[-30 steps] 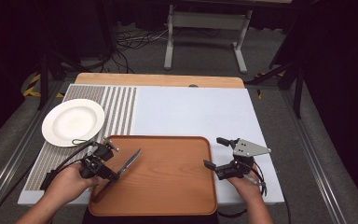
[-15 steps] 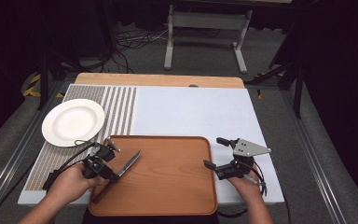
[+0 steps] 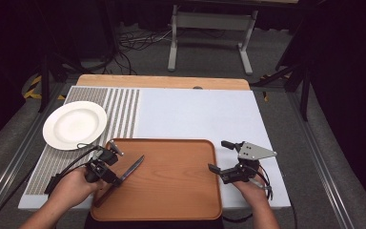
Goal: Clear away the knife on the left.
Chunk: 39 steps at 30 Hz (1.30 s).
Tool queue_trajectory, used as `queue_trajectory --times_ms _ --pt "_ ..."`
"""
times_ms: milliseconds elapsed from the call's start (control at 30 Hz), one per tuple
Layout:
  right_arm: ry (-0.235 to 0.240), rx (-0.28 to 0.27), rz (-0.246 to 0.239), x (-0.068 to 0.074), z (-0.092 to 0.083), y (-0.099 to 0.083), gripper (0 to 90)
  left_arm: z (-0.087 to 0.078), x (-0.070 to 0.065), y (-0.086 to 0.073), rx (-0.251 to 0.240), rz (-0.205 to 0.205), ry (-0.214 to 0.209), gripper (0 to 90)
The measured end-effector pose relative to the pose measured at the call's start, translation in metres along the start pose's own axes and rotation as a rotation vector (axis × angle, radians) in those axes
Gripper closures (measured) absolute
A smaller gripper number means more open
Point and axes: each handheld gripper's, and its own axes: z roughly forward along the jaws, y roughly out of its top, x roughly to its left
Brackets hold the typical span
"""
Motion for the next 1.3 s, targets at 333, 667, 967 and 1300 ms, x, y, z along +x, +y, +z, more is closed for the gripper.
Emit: queue_trajectory --times_ms 333,667,967,1300 --pt "0.001 0.000 -0.002 0.000 0.000 0.000 4.6 -0.007 -0.001 -0.001 -0.048 0.030 0.007 59.4" --pt "0.001 0.002 -0.002 0.000 0.001 0.000 4.6 -0.016 -0.011 -0.001 -0.167 0.222 -0.068 19.4" --pt "0.001 0.001 -0.002 0.000 0.000 0.000 4.6 -0.022 -0.025 0.002 -0.177 0.462 -0.063 19.3" --pt "0.004 0.001 0.000 0.000 0.000 0.000 4.6 -0.015 -0.038 0.010 -0.084 0.608 0.032 71.1"
